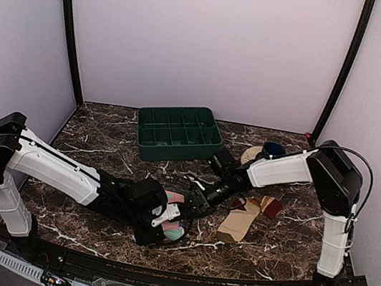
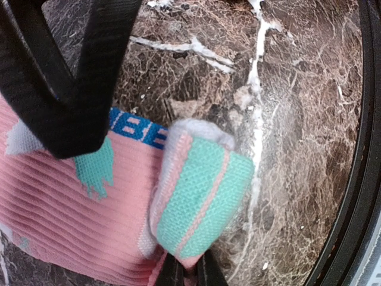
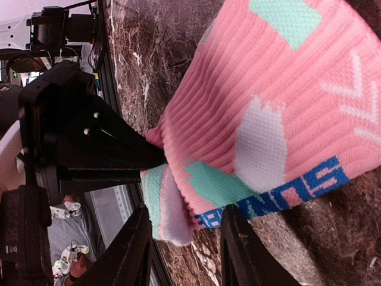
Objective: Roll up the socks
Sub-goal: Roll the sock at the center of the board.
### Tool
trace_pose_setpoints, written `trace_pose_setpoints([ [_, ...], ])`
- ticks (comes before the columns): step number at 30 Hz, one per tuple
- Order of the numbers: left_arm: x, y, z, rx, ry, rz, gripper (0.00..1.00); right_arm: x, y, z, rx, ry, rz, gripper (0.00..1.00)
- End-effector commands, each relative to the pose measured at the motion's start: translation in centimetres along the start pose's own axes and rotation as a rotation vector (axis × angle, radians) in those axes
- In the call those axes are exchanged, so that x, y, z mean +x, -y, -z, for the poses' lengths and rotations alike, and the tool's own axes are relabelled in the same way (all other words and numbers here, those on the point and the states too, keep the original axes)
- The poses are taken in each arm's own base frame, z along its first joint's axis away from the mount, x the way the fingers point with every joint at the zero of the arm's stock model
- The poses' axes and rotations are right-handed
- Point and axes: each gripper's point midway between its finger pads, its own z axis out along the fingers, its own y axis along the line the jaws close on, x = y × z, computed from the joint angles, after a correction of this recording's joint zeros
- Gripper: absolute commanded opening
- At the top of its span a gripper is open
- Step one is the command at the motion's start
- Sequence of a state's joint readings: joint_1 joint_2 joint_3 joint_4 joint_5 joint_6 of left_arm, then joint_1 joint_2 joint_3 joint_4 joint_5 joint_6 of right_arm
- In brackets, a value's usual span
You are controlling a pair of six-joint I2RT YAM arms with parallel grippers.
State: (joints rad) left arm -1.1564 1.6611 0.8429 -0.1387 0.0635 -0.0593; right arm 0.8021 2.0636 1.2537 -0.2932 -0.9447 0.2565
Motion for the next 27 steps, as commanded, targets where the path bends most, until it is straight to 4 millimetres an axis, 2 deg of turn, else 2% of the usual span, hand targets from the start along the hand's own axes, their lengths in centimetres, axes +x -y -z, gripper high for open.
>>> trace_pose_setpoints([
  [1, 4.6, 0.7, 0.1, 0.086, -0.173, 0.088, 0.00, -1.3, -0.2, 1.3, 0.048, 0.102, 0.069, 0.36],
  [3, 4.4, 0.6, 0.3, 0.105, -0.173, 0.110, 0.00, -1.6, -0.9, 1.8, 0.042, 0.128, 0.105, 0.36],
  [6, 4.4, 0.5, 0.5, 0.145, -0.185, 0.150, 0.00, -0.5, -0.8, 2.1, 0.055, 0.144, 0.115, 0.36],
  [7, 4.2, 0.5, 0.5, 0.163, -0.184, 0.164, 0.00, -0.9, 0.1, 2.5, 0.125, 0.176, 0.132, 0.37],
  [9, 4.1, 0.6, 0.7, 0.198, -0.187, 0.189, 0.00, -0.8, 0.7, 3.1, 0.182, 0.213, 0.162, 0.37],
  [15, 3.5, 0.4, 1.3, 0.280, -0.171, 0.246, 0.00, -0.3, 0.2, 4.3, 0.280, 0.273, 0.273, 0.39],
  [20, 3.0, 0.4, 1.6, 0.344, -0.171, 0.278, 0.00, 0.4, -0.8, 4.2, 0.398, 0.277, 0.421, 0.42],
  [27, 2.8, 0.0, 1.8, 0.455, -0.190, 0.325, 0.00, 2.1, -3.2, 2.3, 0.531, 0.228, 0.664, 0.45],
])
